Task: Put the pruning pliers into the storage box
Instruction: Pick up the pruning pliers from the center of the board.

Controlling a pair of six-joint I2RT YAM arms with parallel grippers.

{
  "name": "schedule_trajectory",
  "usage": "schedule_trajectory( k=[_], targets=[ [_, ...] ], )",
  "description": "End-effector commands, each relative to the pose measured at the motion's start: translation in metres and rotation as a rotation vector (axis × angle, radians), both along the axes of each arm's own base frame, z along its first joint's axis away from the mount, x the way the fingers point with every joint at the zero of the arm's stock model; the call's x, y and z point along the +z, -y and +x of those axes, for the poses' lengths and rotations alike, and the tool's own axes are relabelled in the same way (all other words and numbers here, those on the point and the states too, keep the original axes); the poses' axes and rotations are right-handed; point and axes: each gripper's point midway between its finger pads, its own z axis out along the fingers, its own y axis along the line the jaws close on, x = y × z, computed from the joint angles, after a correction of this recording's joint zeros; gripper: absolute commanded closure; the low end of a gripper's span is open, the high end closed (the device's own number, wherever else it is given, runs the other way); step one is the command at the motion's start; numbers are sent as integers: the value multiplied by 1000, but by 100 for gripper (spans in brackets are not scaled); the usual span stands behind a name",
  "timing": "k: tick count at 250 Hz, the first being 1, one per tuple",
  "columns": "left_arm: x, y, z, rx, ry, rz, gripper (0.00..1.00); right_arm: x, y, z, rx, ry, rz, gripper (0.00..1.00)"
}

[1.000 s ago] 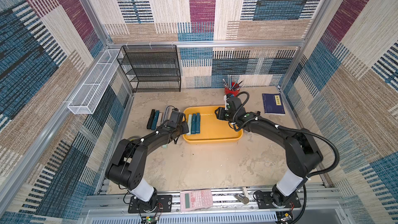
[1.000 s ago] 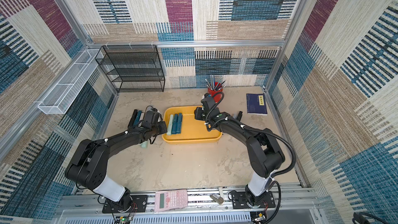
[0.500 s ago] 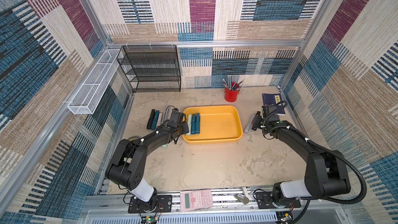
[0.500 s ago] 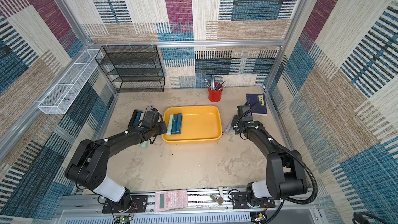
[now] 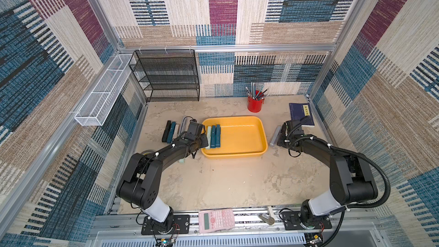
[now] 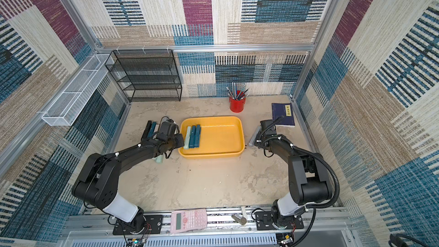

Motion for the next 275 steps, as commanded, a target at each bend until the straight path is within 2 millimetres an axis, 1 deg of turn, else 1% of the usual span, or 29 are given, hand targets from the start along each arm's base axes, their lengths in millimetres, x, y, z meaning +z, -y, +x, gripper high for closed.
schedule_trajectory(
  k=[1,25,98,132,153,180,218,255,275],
  targets=[
    [-2,-2,0,-16,0,28,100,0,-4,12,10,33,19,44],
    [-3,-5,-1,-10,-2,35,100,-7,-3,13,5,19,12,44],
    [-5,-6,0,-6,-11,39,100,-12,2,25,-7,25,-20,46],
    [-5,-7,0,-6,-11,43,100,-18,10,29,-27,17,-43,47],
    [-5,-7,1,-8,-14,47,100,-17,16,30,-36,23,-47,49],
    [-4,-8,2,-8,-13,49,100,-14,20,32,-38,35,-53,52],
    [-5,-6,4,-12,-16,44,100,-7,19,37,-5,53,-57,62],
    [-7,-1,5,-23,-22,34,100,-11,19,38,7,38,-68,68],
    [-6,-2,6,-22,-20,36,100,-12,19,38,9,36,-65,70]
  ],
)
